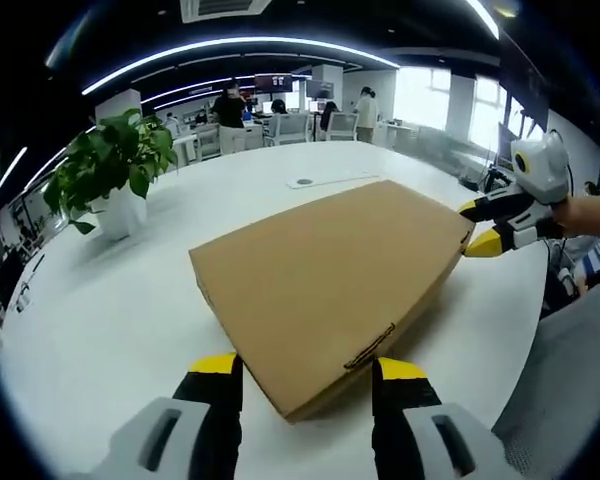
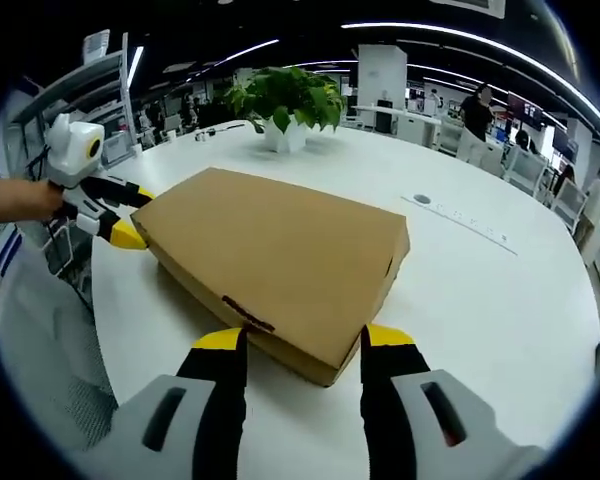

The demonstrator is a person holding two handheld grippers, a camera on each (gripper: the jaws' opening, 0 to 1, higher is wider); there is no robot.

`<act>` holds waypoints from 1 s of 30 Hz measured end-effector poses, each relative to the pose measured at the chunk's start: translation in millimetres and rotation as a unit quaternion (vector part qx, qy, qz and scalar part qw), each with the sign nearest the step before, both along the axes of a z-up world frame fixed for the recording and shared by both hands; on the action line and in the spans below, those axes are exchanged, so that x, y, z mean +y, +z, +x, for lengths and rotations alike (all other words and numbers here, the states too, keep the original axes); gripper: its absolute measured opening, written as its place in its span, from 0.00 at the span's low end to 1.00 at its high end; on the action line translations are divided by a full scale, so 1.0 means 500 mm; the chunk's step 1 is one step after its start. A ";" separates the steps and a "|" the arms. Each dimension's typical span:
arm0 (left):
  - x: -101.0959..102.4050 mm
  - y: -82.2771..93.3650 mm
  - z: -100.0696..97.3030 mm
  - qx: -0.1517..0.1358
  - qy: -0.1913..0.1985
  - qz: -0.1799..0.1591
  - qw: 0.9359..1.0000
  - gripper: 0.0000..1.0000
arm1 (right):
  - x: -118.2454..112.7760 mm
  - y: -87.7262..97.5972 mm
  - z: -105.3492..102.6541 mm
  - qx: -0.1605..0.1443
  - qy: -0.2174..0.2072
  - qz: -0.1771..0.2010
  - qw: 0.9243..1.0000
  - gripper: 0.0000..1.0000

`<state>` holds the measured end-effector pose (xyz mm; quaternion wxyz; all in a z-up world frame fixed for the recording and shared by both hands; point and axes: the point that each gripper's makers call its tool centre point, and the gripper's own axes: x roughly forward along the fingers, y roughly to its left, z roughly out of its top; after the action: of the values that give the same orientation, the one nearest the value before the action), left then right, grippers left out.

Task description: Operate the shoe box by opening the lid, removing the specified soft item, and placing it in the target area until the item is outside and the box remains undamaged.

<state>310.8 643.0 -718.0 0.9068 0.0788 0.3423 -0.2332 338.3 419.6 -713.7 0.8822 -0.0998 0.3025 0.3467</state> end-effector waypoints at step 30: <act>0.075 -0.001 -0.086 0.034 -0.063 0.021 0.997 0.51 | 0.067 0.005 -0.139 0.011 -0.040 0.035 0.999 0.39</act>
<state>267.7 680.6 -718.7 0.8764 0.1113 0.3720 -0.2849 268.6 453.3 -711.4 0.8949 -0.0525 0.3037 0.3227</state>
